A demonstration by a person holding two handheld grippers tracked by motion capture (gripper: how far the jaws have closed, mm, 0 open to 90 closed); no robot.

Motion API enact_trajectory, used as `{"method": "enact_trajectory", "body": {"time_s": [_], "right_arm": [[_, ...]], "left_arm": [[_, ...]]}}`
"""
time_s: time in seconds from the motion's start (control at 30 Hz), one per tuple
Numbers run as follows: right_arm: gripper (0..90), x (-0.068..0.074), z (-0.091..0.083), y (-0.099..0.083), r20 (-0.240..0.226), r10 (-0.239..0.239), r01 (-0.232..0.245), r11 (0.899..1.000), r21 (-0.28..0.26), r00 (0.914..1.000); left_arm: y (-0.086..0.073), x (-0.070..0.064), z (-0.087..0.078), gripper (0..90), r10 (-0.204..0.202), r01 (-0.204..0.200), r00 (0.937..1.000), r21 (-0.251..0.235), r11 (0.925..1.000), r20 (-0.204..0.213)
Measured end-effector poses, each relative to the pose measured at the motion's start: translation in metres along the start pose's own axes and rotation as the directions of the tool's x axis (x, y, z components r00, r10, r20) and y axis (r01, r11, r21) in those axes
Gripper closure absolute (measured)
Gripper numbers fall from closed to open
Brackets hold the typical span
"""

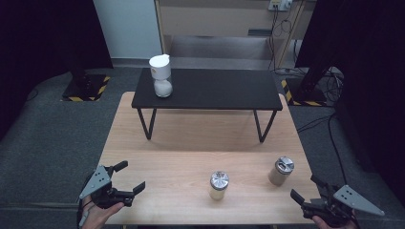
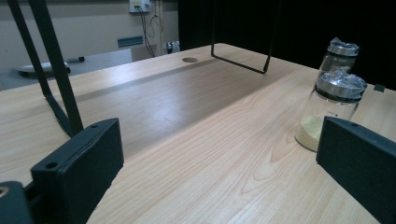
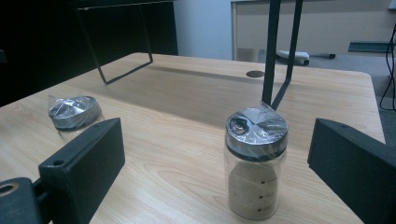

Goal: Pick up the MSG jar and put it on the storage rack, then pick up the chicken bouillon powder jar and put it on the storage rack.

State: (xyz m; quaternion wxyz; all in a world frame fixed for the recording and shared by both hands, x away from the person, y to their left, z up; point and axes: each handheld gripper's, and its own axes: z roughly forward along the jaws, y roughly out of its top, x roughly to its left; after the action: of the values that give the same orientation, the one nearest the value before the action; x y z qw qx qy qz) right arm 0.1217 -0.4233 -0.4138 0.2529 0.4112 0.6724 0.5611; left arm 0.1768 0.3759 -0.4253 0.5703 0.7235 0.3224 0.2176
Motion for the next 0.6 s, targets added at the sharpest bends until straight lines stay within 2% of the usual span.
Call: {"method": "enact_trajectory", "body": {"time_s": [0.13, 0.43, 0.6], "right_arm": [[3.9, 0.0, 0.0006, -0.0002, 0.003, 0.0, 0.0, 1.0, -0.002, 1.0], [1.7, 0.0004, -0.0016, 0.0014, 0.003, 0.005, -0.005, 1.0, -0.019, 1.0], [1.0, 0.0004, -0.0019, 0.0079, -0.008, -0.021, 0.02, 1.0, -0.017, 0.9998]], "left_arm": [[-0.0004, 0.0012, 0.0012, 0.0, 0.003, -0.003, 0.9999, 0.002, 1.0, 0.012], [-0.0009, 0.0006, -0.0004, 0.0, -0.002, 0.002, 1.0, -0.003, 1.0, -0.003], [-0.0006, 0.0003, -0.0005, 0.0, -0.001, 0.001, 1.0, 0.003, 1.0, -0.008]]}}
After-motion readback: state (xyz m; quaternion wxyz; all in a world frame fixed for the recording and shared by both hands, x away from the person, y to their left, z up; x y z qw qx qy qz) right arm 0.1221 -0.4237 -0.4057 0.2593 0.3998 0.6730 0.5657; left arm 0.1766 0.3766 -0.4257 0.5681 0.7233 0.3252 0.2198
